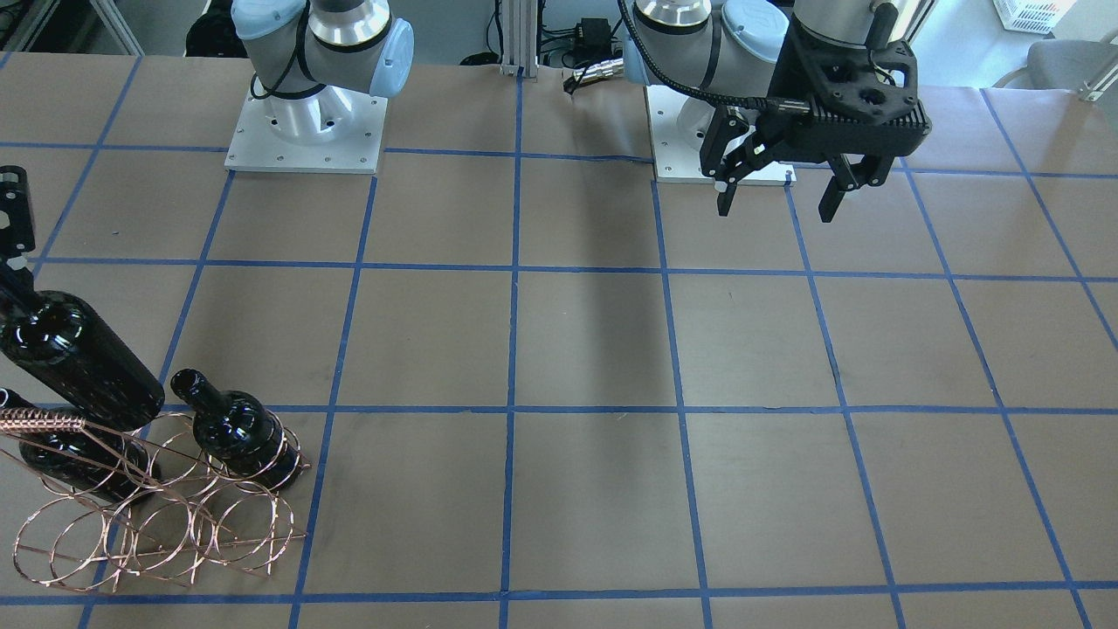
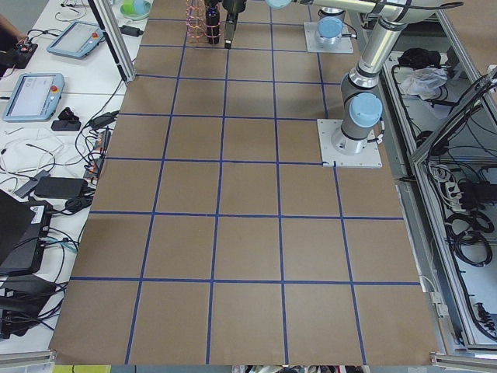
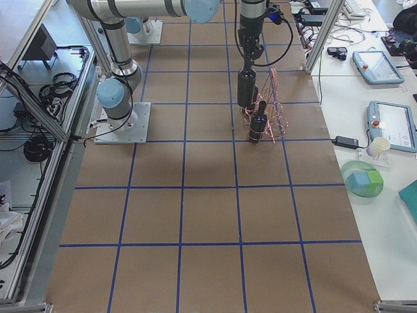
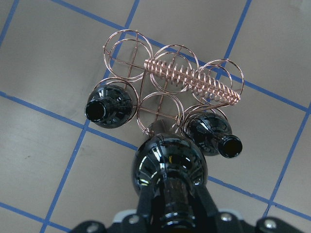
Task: Place wine into wine basket
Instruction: 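Lower the bottle into an empty slot of the copper wire rack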
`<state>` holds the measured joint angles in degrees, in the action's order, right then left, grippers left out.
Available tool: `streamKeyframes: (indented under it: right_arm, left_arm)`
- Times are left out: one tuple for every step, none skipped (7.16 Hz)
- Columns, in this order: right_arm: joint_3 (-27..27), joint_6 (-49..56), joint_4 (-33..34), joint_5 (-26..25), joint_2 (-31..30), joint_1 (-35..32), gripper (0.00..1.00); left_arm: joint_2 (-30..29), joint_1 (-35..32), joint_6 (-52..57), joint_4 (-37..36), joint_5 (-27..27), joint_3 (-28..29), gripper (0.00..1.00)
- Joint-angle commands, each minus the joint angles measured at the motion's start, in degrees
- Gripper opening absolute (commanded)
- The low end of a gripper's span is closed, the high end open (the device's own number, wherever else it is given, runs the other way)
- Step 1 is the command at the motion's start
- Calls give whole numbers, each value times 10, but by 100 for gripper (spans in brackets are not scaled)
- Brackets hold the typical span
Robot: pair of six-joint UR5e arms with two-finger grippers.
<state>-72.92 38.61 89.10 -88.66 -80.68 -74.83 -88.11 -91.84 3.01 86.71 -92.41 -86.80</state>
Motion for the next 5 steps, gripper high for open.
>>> streamKeyframes:
  right_arm:
    - [1, -21, 35, -3, 27, -27, 0]
    - [1, -14, 44, -7, 35, -27, 0]
    - [1, -5, 45, -11, 36, -27, 0]
    - [1, -5, 59, -11, 39, -27, 0]
    - [1, -5, 74, -11, 45, -27, 0]
  left_arm:
    - [1, 1, 0, -2, 0, -13, 100]
    - [1, 1, 0, -3, -1, -13, 100]
    - [1, 1, 0, -3, 0, -14, 100]
    - [1, 1, 0, -3, 0, -14, 100]
    - [1, 1, 0, -3, 0, -14, 100]
